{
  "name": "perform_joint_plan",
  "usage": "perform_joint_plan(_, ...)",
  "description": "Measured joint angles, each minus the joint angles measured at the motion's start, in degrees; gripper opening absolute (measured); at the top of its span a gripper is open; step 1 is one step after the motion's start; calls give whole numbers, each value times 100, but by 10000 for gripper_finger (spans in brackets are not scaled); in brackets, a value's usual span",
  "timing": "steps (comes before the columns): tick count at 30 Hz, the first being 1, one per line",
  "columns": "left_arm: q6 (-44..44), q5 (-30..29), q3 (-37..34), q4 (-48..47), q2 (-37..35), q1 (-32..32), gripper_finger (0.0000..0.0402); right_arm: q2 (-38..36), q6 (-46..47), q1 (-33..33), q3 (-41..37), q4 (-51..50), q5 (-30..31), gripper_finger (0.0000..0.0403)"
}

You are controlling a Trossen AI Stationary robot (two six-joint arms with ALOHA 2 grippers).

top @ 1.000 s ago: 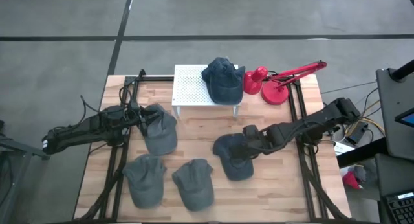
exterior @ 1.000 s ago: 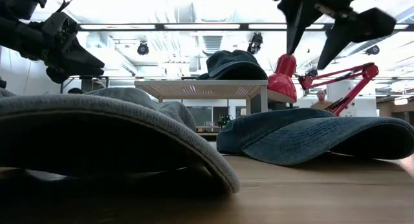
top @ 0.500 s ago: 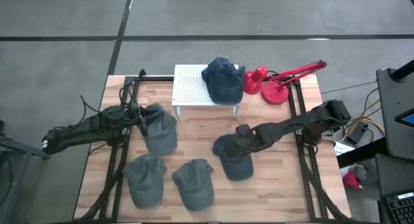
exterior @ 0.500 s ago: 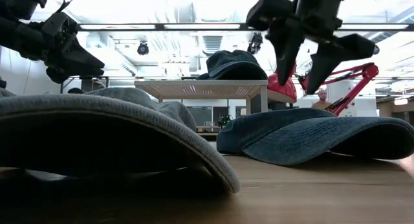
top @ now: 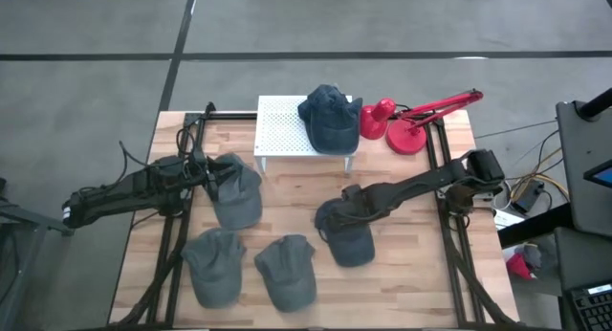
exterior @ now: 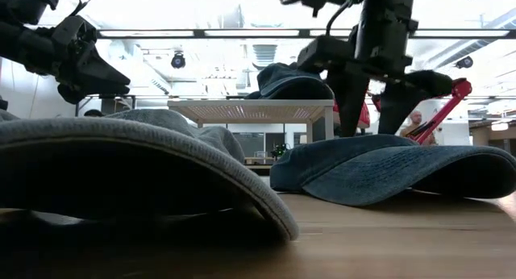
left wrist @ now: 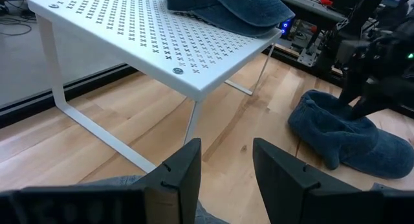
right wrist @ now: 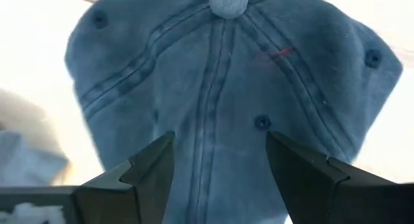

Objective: Pick & Place hat
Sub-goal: Put the dark blue cap on top of the other dark blue cap on the shelf

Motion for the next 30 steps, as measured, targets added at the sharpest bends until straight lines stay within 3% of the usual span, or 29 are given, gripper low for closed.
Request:
perform_joint_plan(9,0,-16,0,0,0,0,142,781,-11,-26,9,396,-28,233)
perform_joint_plan(18,0,-16,0,-2,0,2,142,1331,265,-37,50,354,-479,213)
perform_joint_plan(22,0,-16,0,-2,0,2,142,1264,295,-35,30,320,-528,163)
perform_joint_plan(30,0,-16,0,-2,0,2,142,548,114,-22,-32,9,-349,20)
